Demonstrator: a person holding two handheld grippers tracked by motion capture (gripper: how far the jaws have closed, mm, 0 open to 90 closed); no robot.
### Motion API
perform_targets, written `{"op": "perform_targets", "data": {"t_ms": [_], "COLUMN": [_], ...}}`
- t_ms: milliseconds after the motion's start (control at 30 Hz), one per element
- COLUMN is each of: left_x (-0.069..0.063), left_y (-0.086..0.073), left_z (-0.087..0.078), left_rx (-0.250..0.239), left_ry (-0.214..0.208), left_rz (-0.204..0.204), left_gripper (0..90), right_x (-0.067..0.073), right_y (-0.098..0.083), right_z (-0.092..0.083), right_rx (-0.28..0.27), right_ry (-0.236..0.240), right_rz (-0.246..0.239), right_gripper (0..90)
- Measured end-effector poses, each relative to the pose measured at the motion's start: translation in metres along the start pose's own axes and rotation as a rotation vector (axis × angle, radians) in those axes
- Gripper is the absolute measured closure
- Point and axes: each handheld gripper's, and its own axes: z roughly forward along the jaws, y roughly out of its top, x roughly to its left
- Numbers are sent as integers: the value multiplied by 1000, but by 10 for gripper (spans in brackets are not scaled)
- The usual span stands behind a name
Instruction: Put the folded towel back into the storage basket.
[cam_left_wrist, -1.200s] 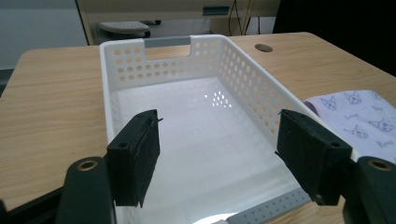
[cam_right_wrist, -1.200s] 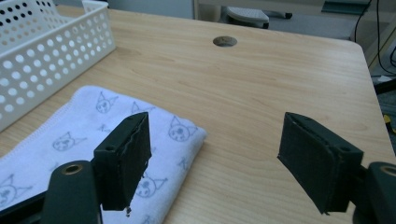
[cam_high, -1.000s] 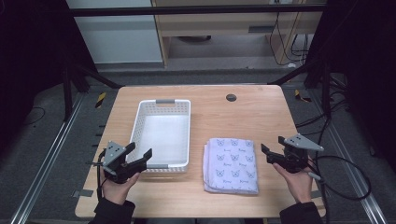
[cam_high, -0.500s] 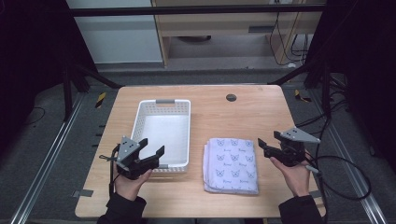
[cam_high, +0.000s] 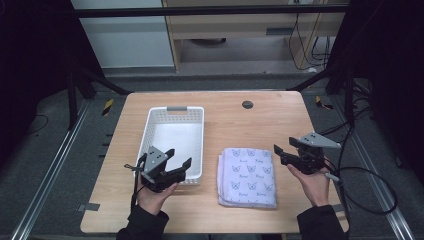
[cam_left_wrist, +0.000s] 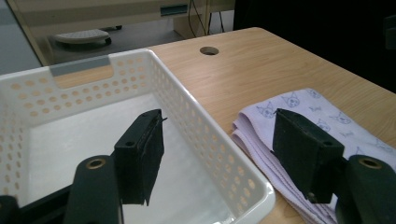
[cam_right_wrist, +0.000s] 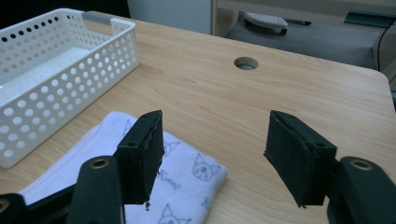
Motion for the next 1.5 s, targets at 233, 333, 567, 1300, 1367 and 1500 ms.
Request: {"op": "perform_targets", "data": {"t_ms": [233,333,567,1300,1367,1500], "left_x": [-14,-20,-35,-76,-79,-84], "left_y": [2,2,0,-8,-10,-14], "left_z": [9,13,23,46,48,51], "left_rx": [16,23,45,95,96,109], "left_ry": [-20,-34,-68,-136,-140,-140], "left_rz": [20,18,28,44,44,44], "left_gripper": [333,333,340,365,366,371], "right_x": [2,2,2,5,5,3], "right_y": [5,5,5,2,2,2], "right_z": [3,4,8,13,14,16], "right_rx": [-8,-14,-6,10,19,30], "right_ry": [15,16,15,36,30,25], "right_rz": [5,19,23,23,13,9], "right_gripper": [367,364,366,334,330,329]}}
